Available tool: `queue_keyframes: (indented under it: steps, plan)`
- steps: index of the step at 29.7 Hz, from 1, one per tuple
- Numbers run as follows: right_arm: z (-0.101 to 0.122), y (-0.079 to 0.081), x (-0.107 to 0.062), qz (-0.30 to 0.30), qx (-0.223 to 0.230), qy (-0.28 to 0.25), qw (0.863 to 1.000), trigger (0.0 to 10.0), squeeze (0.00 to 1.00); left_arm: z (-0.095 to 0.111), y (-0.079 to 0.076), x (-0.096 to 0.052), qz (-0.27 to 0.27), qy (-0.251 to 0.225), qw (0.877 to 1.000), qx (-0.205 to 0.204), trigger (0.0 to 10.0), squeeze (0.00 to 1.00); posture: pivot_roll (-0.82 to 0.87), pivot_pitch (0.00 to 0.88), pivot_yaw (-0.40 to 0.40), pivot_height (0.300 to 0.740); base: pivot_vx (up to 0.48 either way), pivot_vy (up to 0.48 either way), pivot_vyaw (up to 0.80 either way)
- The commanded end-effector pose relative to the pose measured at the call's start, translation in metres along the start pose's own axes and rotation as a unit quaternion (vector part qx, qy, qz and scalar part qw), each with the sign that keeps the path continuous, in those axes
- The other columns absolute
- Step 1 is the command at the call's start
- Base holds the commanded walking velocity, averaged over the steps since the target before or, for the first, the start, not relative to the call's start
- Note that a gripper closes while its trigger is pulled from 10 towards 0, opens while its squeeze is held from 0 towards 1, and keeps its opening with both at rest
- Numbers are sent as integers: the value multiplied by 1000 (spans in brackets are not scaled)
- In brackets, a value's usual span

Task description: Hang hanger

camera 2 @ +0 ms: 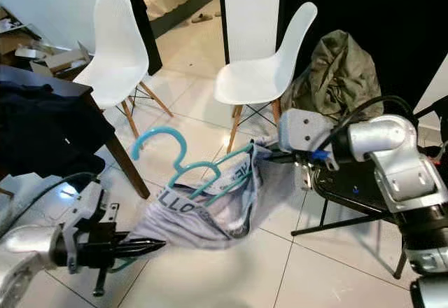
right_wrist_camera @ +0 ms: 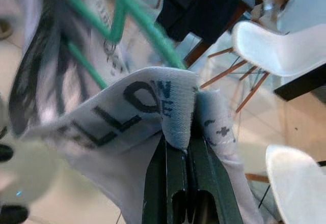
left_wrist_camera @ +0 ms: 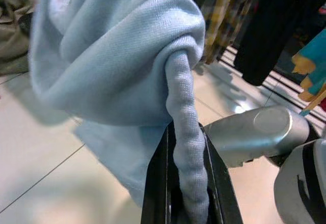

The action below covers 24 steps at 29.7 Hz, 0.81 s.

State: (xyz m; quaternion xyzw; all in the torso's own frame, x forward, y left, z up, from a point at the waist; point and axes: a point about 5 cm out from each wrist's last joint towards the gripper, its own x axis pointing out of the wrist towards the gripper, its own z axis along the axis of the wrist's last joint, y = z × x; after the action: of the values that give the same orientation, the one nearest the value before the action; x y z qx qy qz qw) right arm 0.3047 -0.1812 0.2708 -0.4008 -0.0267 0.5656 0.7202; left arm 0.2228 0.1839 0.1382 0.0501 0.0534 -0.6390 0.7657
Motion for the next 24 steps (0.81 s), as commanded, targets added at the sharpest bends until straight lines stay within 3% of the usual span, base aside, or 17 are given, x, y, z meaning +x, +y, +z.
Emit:
queue_keyframes:
  steps: [1,6,11,16,24]
  plan:
    - [10,-2,6,-5,-17,-14,1000,0,0,-4,-1,2,-3,4,1000,0,7020,0,-11,86,48,740,0,0,0]
    - [18,-10,0,-30,-25,-27,999,0,0,-8,-3,3,-11,14,1000,-1,7020,0,-13,89,48,740,0,0,0]
    - [21,-13,-24,-30,-29,-32,999,0,0,-11,-1,-2,2,27,1000,0,7059,0,-10,93,45,740,0,0,0]
    - [20,-15,-37,-30,-31,-18,999,0,0,-11,0,-5,10,28,1000,1,7020,0,-10,96,46,740,0,0,0]
    - [27,-7,-24,5,-37,-41,998,0,0,-10,-1,-1,2,24,1000,1,6863,0,-14,97,47,740,0,0,0]
